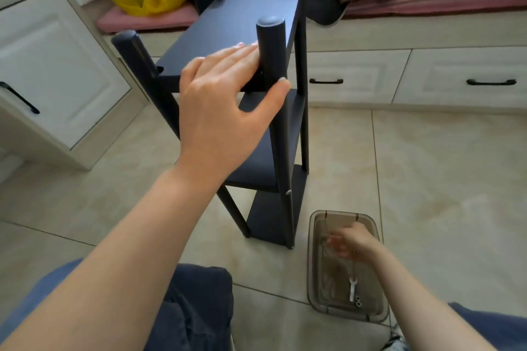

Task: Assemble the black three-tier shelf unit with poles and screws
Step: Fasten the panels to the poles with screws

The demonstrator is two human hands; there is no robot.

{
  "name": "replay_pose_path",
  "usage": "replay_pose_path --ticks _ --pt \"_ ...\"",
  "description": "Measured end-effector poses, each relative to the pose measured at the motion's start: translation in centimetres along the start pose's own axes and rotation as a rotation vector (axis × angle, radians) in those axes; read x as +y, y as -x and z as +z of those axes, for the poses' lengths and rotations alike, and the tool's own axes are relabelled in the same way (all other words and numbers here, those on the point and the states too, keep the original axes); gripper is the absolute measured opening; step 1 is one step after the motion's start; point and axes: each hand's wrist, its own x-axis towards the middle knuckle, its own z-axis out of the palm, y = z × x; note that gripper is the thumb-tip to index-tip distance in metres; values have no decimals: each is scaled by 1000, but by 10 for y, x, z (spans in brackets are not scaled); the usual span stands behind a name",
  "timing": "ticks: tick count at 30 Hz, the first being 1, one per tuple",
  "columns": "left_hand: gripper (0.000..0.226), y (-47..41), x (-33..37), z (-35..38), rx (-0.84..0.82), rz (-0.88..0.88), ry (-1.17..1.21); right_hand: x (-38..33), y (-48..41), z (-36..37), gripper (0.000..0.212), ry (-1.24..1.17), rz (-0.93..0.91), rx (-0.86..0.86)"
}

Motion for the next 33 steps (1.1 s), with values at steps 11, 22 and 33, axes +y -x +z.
replay_pose_path --ticks 11,22,33 --pt "34 0 7 1 -4 -24 20 72 -69 19 24 567 -110 257" --pt "34 0 9 0 -34 -45 41 95 -83 28 35 677 -211 321" --pt "34 -1 8 -2 -53 -30 57 85 -68 28 18 716 -223 343"
